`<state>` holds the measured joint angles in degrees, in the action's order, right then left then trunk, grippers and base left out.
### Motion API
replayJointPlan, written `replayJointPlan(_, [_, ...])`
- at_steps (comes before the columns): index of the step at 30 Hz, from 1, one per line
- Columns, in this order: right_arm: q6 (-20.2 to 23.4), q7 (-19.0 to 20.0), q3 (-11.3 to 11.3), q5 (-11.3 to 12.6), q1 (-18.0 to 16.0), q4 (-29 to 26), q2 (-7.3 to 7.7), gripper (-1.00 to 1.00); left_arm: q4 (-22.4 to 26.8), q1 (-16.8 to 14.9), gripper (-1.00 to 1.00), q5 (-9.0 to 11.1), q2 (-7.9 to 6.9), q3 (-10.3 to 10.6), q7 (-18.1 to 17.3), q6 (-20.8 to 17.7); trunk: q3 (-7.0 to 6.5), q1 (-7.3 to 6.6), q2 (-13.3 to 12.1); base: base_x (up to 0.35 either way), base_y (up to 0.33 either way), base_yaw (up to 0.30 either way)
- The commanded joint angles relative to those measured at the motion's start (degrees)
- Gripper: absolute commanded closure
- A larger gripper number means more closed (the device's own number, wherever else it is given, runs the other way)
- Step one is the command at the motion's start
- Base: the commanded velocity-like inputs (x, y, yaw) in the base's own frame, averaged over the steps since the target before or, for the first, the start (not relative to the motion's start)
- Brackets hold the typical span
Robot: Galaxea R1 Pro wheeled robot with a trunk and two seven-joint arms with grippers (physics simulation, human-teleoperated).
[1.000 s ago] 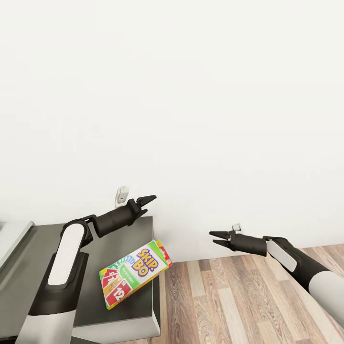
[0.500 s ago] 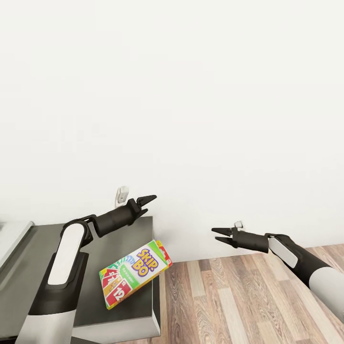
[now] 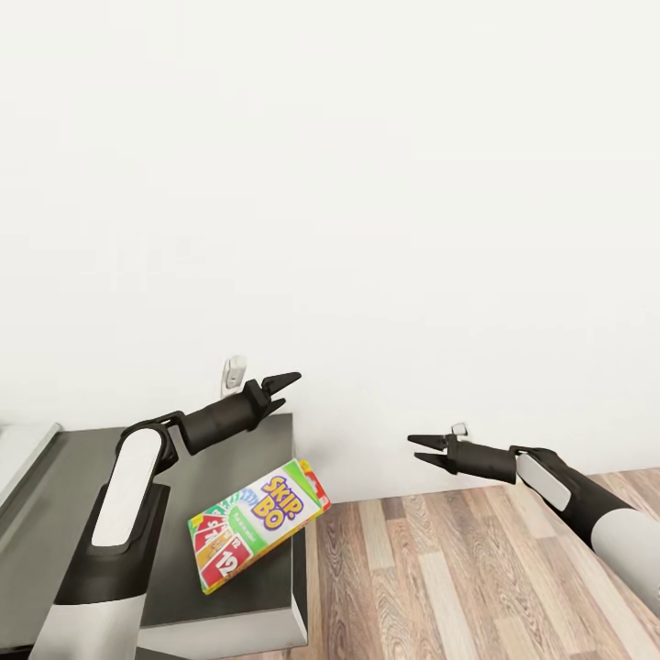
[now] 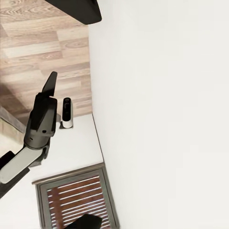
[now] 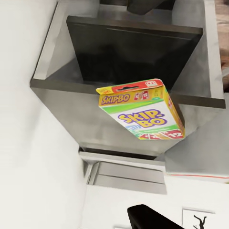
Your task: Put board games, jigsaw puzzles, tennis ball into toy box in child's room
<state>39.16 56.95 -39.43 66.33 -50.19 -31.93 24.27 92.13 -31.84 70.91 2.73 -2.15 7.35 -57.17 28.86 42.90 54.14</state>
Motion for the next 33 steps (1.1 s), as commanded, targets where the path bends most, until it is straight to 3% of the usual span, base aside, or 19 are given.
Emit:
replayJointPlan(1, [0.35, 0.19, -0.34, 0.53, -0.12, 0.08, 0.01, -1.0, 0.05, -0.03, -1.0, 0.63, 0.06, -0.12, 0.5, -0.35, 0.25, 0.23, 0.47, 0.0, 0.0, 0.0])
replayJointPlan(22, [0.27, 1.74, -0.59, 0.23, -0.25, 0.32, -0.46, -1.0, 0.04, -0.06, -1.0, 0.7, 0.07, -0.13, 0.15, -0.48, 4.02, 4.84, 8.89, 0.0, 0.0, 0.0])
replayJointPlan(33, [0.22, 1.76, -0.87, 0.08, -0.21, 0.35, -1.55, -1.0, 0.06, -0.14, -1.0, 0.78, 0.12, -0.13, 0.12, -0.51, 5.99, 7.26, 13.3, 0.0, 0.0, 0.0])
